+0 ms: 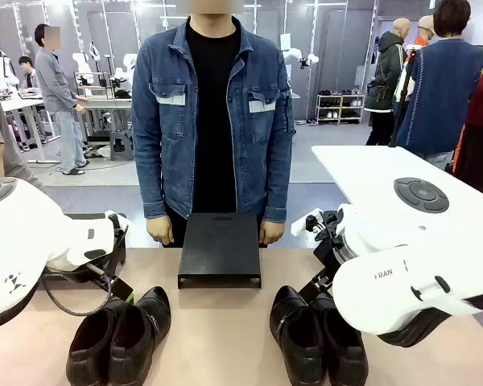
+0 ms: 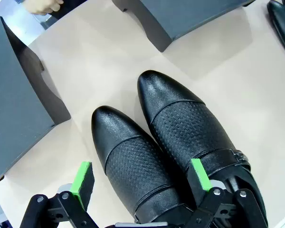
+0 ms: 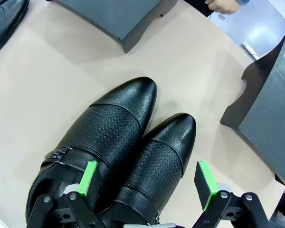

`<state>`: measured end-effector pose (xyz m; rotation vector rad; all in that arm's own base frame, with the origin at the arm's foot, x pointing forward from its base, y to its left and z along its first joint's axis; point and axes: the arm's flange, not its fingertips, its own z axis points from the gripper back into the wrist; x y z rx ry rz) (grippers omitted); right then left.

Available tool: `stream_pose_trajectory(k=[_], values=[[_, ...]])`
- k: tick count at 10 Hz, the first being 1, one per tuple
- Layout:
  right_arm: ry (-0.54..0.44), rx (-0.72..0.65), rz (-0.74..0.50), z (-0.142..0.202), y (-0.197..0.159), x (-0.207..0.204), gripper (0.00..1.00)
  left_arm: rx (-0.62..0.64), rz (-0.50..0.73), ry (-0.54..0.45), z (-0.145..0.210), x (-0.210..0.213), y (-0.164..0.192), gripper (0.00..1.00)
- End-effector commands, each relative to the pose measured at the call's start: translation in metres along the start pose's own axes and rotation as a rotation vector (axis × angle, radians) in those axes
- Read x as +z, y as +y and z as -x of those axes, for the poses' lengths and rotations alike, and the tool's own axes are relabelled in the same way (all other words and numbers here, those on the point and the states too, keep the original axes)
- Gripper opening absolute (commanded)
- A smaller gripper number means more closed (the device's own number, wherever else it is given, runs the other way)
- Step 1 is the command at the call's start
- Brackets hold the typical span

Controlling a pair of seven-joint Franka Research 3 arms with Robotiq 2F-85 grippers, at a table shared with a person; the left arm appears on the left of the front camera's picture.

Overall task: Place the shoes on the stand as instructed by the person.
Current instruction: Pick up one pair of Shoes and place it on the Shoes Stand indicated by the person.

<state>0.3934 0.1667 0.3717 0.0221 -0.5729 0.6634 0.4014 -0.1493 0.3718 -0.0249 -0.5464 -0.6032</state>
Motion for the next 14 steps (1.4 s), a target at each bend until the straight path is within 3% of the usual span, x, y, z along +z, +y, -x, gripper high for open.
stream_pose_trajectory(k=[1, 10, 11, 14], values=[[0.000, 0.000, 0.000, 0.000, 0.000, 0.000, 1.00, 0.000, 0.000, 0.000, 0.000, 0.000, 0.000, 1.00], [0.000, 0.002, 0.000, 0.000, 0.000, 0.000, 1.00, -0.001, 0.000, 0.000, 0.000, 0.000, 0.000, 1.00], [0.005, -0.015, -0.079, -0.012, -0.006, 0.023, 1.00, -0.015, 0.013, 0.035, -0.011, 0.018, 0.007, 1.00], [0.013, -0.058, -0.244, -0.045, -0.032, 0.079, 1.00, -0.006, 0.227, 0.076, -0.025, 0.072, 0.039, 1.00]])
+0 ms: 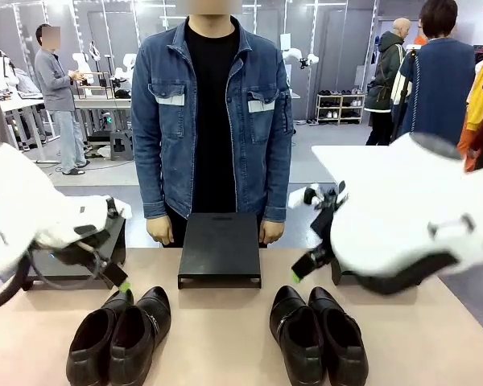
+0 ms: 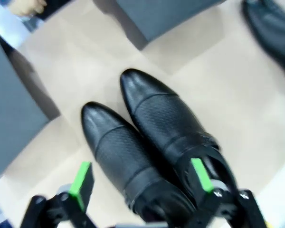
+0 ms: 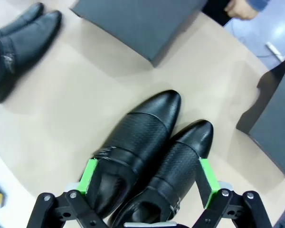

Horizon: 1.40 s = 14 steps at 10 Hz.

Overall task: Place the shoes on the stand as instructed by the person.
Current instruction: Pick up one pair of Shoes and place it on the Shoes Stand indicated by the person.

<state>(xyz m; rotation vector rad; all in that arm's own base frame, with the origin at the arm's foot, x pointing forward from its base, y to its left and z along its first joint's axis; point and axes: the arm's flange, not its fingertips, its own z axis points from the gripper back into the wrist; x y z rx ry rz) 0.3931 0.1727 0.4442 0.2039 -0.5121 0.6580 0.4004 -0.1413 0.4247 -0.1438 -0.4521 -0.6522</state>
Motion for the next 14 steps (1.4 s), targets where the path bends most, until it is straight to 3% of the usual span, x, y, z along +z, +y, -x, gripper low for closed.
stream_pose_trajectory(k=[1, 3, 5, 7, 9, 11, 14], values=[[0.013, -0.014, -0.114, -0.010, -0.026, 0.042, 1.00, 0.015, 0.155, 0.007, -0.003, 0.051, 0.028, 1.00], [0.005, -0.083, -0.290, -0.006, -0.048, 0.078, 1.00, 0.039, 0.299, -0.032, 0.005, 0.088, 0.046, 1.00], [-0.028, -0.176, -0.548, 0.023, -0.090, 0.108, 1.00, 0.083, 0.531, -0.117, 0.033, 0.122, 0.074, 1.00], [-0.146, -0.282, -0.755, 0.078, -0.143, 0.132, 1.00, 0.185, 0.730, -0.205, 0.079, 0.143, 0.115, 1.00], [-0.245, -0.359, -0.821, 0.138, -0.178, 0.150, 1.00, 0.315, 0.847, -0.305, 0.135, 0.157, 0.157, 1.00], [-0.329, -0.442, -0.871, 0.194, -0.205, 0.167, 1.00, 0.406, 0.889, -0.379, 0.194, 0.172, 0.193, 1.00], [-0.394, -0.537, -0.850, 0.249, -0.226, 0.185, 1.00, 0.531, 0.837, -0.508, 0.266, 0.204, 0.228, 1.00]])
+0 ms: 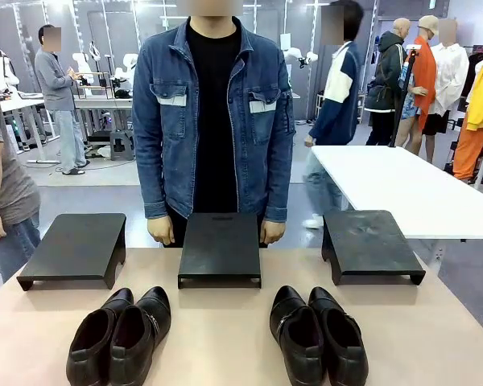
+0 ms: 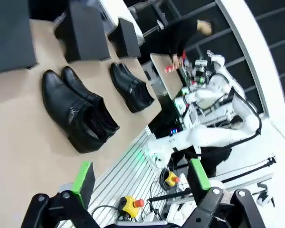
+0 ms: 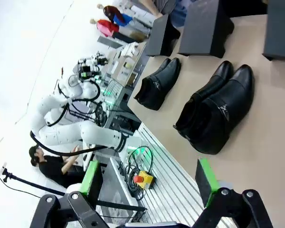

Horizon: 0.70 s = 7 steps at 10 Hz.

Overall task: Place the shoes on the stand as instructed by the person.
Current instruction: Pick up one pair of Shoes and place it on the Shoes Stand indicated by the person.

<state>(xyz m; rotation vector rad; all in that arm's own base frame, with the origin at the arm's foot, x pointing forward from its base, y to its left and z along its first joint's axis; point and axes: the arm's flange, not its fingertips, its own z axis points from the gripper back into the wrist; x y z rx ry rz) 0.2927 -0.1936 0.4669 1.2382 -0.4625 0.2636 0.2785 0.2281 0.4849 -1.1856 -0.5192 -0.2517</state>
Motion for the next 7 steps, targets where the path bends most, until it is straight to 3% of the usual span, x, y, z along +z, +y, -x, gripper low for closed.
stream_pose_trajectory(k=[1, 4, 5, 7], values=[[-0.057, 0.012, -0.005, 0.005, -0.002, 0.014, 1.00, 0.008, -0.005, -0.084, 0.004, 0.023, 0.004, 1.00], [-0.077, 0.025, 0.018, 0.007, -0.002, 0.018, 1.00, -0.004, -0.020, -0.185, 0.011, 0.028, 0.010, 1.00], [-0.064, -0.021, 0.017, 0.017, -0.006, 0.025, 1.00, 0.030, -0.029, -0.115, 0.017, 0.037, 0.007, 1.00], [-0.064, -0.021, 0.017, 0.017, -0.006, 0.025, 1.00, 0.030, -0.029, -0.115, 0.017, 0.037, 0.007, 1.00]])
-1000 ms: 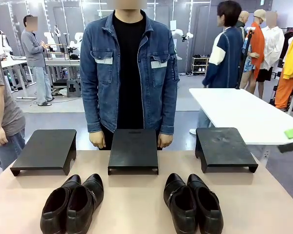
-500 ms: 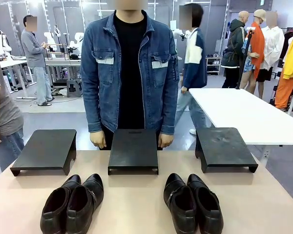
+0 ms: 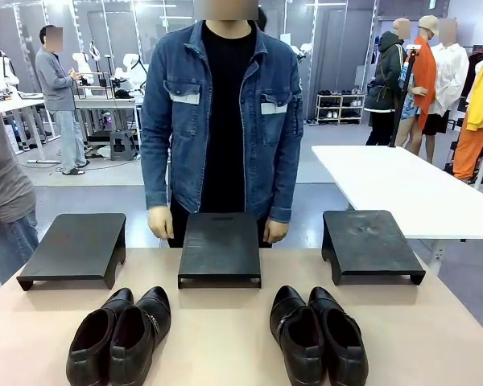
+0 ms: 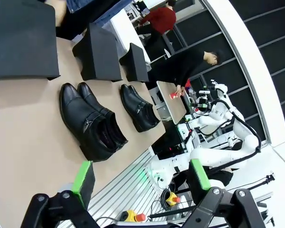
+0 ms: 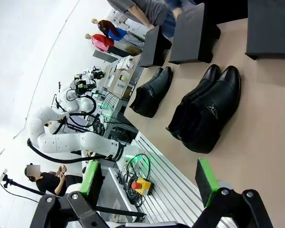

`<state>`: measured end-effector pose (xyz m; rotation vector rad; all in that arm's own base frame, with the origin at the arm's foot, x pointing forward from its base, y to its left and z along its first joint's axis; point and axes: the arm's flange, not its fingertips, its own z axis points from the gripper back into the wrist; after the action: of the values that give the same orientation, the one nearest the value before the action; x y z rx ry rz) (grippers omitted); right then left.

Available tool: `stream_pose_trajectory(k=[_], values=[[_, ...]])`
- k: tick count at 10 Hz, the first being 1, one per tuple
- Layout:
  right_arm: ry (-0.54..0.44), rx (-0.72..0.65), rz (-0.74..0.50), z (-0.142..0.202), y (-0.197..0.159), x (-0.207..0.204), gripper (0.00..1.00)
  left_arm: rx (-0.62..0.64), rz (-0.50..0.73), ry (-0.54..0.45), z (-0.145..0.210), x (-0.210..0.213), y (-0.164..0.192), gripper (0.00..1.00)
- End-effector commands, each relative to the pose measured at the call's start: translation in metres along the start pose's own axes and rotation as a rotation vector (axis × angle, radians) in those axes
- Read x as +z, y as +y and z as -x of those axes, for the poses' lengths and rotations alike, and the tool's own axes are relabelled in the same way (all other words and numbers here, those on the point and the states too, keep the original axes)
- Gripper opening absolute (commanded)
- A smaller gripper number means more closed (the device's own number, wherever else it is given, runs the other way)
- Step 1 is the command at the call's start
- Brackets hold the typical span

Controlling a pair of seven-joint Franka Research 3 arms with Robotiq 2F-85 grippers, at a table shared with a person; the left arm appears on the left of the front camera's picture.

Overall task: Place the shoes on the stand as instructed by the person.
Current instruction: Pick up one pair of Shoes and place it on the Shoes Stand indicated by the person.

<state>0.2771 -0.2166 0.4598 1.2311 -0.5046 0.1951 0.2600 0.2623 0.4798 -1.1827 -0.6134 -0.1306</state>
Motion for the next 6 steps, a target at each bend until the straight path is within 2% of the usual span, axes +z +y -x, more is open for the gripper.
stream_pose_trajectory(k=[1, 6], values=[[0.002, 0.005, -0.008, 0.0009, 0.0007, 0.0017, 1.00, -0.009, 0.005, 0.017, 0.0015, 0.0023, -0.0015, 1.00], [0.002, 0.005, -0.008, 0.0009, 0.0007, 0.0017, 1.00, -0.009, 0.005, 0.017, 0.0015, 0.0023, -0.0015, 1.00]])
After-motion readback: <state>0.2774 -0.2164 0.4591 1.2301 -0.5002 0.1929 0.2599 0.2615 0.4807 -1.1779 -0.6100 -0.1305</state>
